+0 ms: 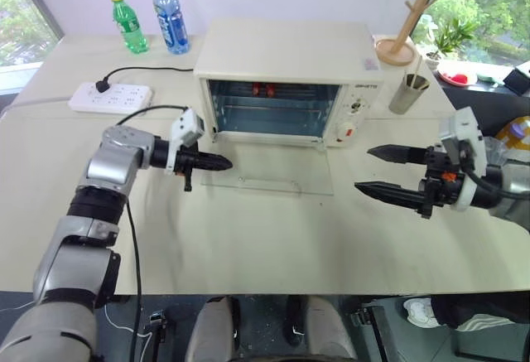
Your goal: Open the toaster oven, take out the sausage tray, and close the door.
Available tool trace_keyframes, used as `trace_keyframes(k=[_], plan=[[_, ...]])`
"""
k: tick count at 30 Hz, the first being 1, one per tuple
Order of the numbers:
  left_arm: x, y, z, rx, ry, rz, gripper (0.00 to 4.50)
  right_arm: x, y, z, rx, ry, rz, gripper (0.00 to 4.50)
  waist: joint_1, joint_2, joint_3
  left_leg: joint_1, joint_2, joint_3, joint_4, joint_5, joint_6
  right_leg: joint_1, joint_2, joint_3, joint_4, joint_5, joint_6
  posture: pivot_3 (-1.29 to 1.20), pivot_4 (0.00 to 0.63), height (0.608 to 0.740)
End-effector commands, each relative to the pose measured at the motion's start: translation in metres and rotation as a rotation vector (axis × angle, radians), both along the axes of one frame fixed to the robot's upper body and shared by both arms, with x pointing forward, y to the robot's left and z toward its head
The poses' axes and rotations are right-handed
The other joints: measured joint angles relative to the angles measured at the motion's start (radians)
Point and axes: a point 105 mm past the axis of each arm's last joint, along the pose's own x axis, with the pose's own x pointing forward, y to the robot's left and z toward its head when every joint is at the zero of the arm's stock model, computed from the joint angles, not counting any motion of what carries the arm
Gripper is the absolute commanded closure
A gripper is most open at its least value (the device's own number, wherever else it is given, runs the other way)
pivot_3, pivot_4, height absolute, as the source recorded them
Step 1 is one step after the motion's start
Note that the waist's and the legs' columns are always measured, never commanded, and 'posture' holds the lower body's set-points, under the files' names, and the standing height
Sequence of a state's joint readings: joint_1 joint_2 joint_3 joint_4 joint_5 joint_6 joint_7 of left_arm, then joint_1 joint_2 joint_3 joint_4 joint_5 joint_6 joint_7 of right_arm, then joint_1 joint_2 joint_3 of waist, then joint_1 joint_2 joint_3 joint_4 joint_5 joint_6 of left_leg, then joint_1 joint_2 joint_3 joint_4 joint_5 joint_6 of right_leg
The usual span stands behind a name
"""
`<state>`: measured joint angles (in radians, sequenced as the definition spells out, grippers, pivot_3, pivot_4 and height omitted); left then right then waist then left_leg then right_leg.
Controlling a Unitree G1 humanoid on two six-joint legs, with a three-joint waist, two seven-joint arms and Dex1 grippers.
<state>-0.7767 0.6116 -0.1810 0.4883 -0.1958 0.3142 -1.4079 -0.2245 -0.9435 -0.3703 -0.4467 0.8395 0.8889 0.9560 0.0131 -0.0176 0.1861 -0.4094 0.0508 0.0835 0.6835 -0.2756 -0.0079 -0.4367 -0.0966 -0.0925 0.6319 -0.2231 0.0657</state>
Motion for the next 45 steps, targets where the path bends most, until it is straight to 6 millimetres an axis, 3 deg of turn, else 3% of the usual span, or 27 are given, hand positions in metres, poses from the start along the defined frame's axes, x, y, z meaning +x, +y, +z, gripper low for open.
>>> trace_keyframes(k=[1,7,8,13,17,23,31,45], plan=[[0.001,-0.003,-0.003,0.036,-0.048,-0.004,4.45,0.001,-0.001,0.008,-0.003,-0.043,-0.011,0.00,0.001,0.000,0.000,0.000,0.000,0.000,0.000,0.000,0.000,0.000,0.000,0.000,0.000,0.000,0.000,0.00,0.150,0.722],[0.011,-0.001,0.001,0.020,-0.077,0.063,4.45,0.009,0.002,0.009,0.010,-0.074,-0.040,0.00,0.000,0.000,0.000,0.000,0.000,0.000,0.000,0.000,0.000,0.001,0.000,0.000,0.000,0.000,0.000,0.00,0.150,0.722],[0.011,0.002,0.012,-0.022,-0.069,0.074,4.45,0.012,0.003,0.009,0.012,-0.085,-0.048,0.00,0.000,0.000,0.000,0.000,0.000,-0.001,0.000,0.000,0.000,0.001,0.000,0.000,0.000,0.000,0.000,0.00,0.150,0.722],[-0.002,0.012,0.064,-0.209,-0.033,0.106,2.19,0.027,0.011,0.013,0.015,-0.147,-0.087,0.00,-0.007,-0.001,0.000,0.000,0.000,-0.001,0.000,0.000,0.000,-0.001,0.000,0.000,0.000,0.000,0.000,0.00,0.150,0.722],[-0.019,0.016,0.090,-0.304,0.005,0.123,0.11,0.041,0.024,0.016,0.051,-0.198,-0.112,0.00,-0.004,-0.001,0.000,0.000,0.000,-0.001,0.000,0.000,0.000,0.000,0.000,0.000,0.001,0.000,0.000,0.00,0.150,0.722],[-0.035,0.015,0.105,-0.246,-0.065,0.119,0.04,0.070,0.056,0.015,-0.050,-0.360,-0.146,0.00,-0.005,-0.001,0.000,0.000,0.000,-0.001,0.000,0.000,0.000,0.000,0.000,0.000,0.001,0.000,0.000,0.00,0.150,0.722],[-0.030,0.009,0.114,-0.243,-0.115,0.115,0.04,0.130,0.082,0.015,-0.258,-0.584,-0.284,0.00,-0.004,-0.001,0.000,-0.001,0.000,0.000,0.000,0.000,-0.001,-0.001,0.000,0.000,0.000,0.000,0.000,0.00,0.150,0.722],[-0.014,-0.002,0.113,-0.262,-0.112,0.095,0.04,0.163,0.113,0.006,-0.522,-0.808,-0.248,0.00,-0.021,-0.001,0.000,-0.001,0.000,0.000,0.000,0.003,-0.004,-0.001,0.000,0.000,0.001,0.000,0.000,0.00,0.150,0.722]])
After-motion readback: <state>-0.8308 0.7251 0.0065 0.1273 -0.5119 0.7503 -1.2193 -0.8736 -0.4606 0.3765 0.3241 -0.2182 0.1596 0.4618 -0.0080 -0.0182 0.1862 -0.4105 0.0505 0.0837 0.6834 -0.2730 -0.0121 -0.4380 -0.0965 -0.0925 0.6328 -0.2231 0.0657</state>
